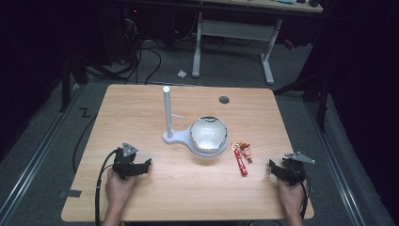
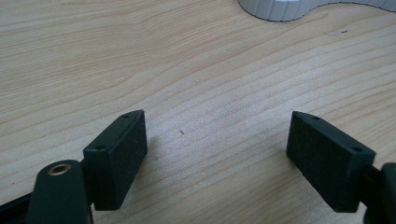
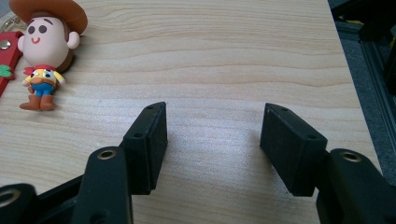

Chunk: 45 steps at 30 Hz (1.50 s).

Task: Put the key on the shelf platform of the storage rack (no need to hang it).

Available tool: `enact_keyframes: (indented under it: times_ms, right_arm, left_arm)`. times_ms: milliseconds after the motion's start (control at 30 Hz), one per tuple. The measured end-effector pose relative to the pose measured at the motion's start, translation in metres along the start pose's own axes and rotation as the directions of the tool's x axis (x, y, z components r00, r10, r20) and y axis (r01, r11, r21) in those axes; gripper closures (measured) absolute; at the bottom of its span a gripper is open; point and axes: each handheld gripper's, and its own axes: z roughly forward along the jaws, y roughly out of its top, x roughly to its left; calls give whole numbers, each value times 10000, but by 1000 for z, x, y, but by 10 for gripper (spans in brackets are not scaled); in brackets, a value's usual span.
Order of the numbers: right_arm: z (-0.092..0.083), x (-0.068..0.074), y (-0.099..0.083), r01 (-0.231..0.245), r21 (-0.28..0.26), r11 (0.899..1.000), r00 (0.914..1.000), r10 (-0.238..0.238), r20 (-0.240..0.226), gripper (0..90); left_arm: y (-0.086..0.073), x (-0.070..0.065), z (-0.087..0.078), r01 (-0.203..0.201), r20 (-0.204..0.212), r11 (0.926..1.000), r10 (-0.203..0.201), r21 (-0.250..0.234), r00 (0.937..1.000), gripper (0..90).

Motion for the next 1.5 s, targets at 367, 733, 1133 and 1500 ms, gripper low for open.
enact_keyframes:
  times_ms: [367, 733, 1133, 1500]
  right_arm:
    - [0, 0, 0, -5, 2, 10000, 10000, 5, -12, 415]
    - [0, -1, 0, 34, -13, 10000, 10000, -34, -89, 428]
    - [-4, 1, 2, 30, -185, 9998, 9979, -42, -644, 513]
    - [-13, 21, 11, 485, -443, 9978, 9878, -545, -1459, 545]
  left_arm:
    - [0, 0, 0, 0, 0, 10000, 0, 3, 10000, 208]
    - [0, 0, 0, -32, 39, 10000, 32, 10, 10000, 208]
    - [0, 0, 0, -31, 39, 10000, 30, 19, 10000, 208]
    - [0, 0, 0, -22, 37, 10000, 22, 20, 10000, 208]
